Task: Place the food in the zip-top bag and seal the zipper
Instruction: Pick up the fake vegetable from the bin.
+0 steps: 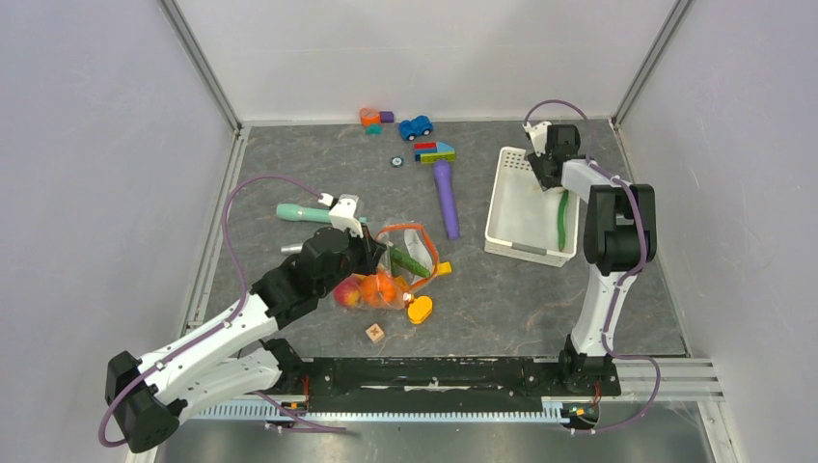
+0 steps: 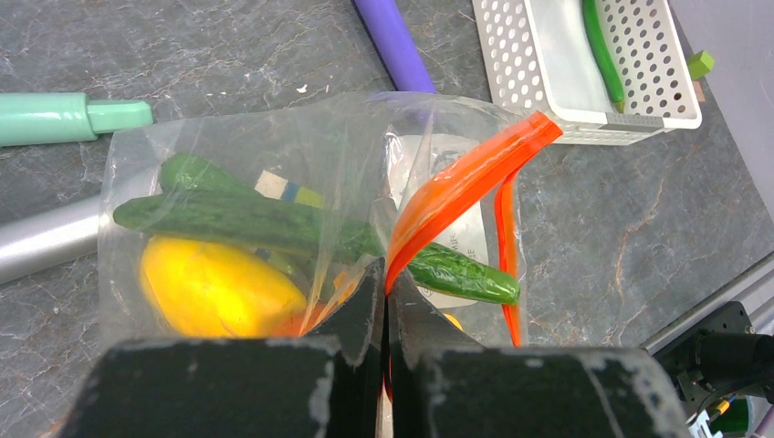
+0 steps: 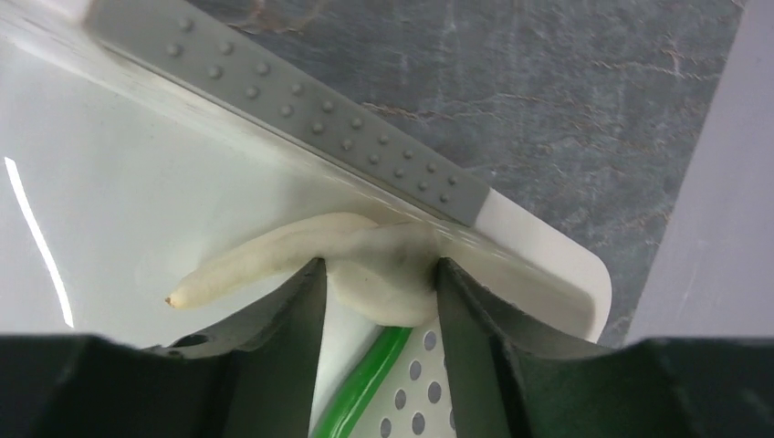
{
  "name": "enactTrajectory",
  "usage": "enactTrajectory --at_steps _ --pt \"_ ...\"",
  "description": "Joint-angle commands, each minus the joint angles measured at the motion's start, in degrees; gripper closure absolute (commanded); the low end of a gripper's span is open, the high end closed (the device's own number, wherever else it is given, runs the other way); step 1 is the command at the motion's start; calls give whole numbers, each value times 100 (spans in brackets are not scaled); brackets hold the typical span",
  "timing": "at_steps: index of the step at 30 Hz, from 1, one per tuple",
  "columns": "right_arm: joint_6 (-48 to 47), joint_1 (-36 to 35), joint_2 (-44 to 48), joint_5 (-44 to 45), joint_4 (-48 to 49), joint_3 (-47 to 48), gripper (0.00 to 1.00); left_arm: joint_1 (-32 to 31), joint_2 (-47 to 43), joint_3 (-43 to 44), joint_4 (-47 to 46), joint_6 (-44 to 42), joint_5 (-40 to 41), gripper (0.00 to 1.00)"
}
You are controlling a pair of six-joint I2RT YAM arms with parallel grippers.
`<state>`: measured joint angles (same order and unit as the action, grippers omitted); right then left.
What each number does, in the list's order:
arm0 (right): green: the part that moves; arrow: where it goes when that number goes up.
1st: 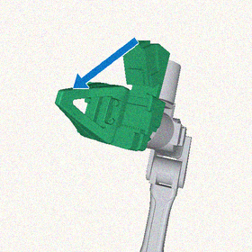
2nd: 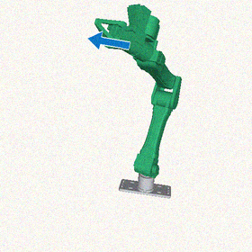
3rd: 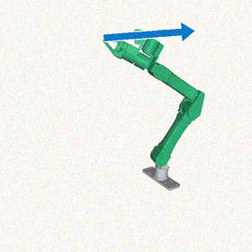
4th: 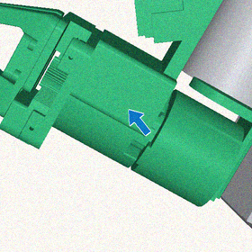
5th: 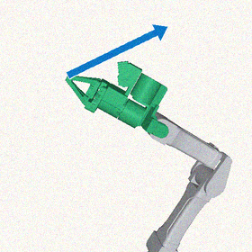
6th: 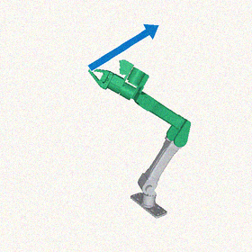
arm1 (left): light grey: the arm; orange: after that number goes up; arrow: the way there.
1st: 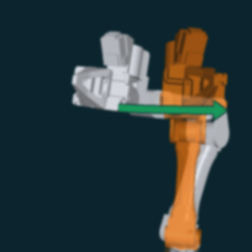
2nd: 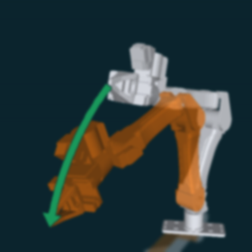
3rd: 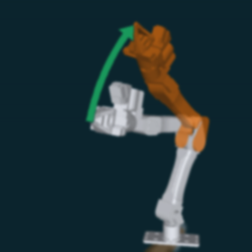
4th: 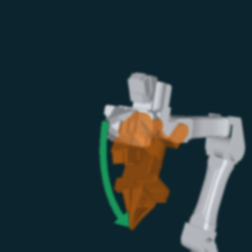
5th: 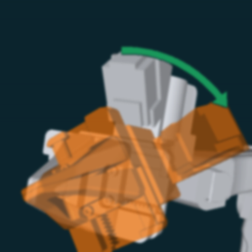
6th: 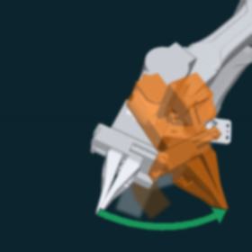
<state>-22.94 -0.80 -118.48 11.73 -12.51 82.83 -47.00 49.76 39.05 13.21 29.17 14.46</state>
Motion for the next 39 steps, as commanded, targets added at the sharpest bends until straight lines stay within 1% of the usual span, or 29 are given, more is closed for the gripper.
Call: enactTrajectory --at_steps 1,4,6,10,12,16,18,22,26,29,34,37,39 --pt "96 -44 58 -908 -56 -174 53 -19 -17 213 -152 162 -39 98" --pt "127 -45 129 -974 -52 -197 68 -19 -14 209 -153 157 -38 98" --pt "160 -43 179 -932 -33 -221 80 -19 -19 210 -157 152 -38 98" --pt "247 -46 334 -783 96 -335 91 -15 -37 203 -152 151 -40 98" --pt "285 -43 434 -766 123 -383 99 -19 -54 201 -151 164 -37 98" --pt "363 -56 816 -831 100 -516 100 -19 -68 202 -152 160 -38 98" --pt "439 -52 1148 -892 100 -642 100 -19 -76 192 -148 171 -40 98" --pt "550 -64 1779 -1234 174 -1031 100 -19 -117 187 -152 176 -69 98" --pt "593 -94 2503 -1780 279 -1487 100 -19 -169 153 -152 193 -74 98" --pt "814 -105 3124 -2428 684 -2092 100 -18 -204 141 -152 196 -81 98" --pt "1490 -262 4219 -3365 1345 -2963 100 -19 -266 121 -144 210 -72 98" --pt "2021 -586 4958 -4147 2187 -3681 100 -19 -305 111 -143 227 -64 98" --pt "2594 -837 5416 -5024 3021 -4298 100 -19 -331 103 -144 221 -57 98"
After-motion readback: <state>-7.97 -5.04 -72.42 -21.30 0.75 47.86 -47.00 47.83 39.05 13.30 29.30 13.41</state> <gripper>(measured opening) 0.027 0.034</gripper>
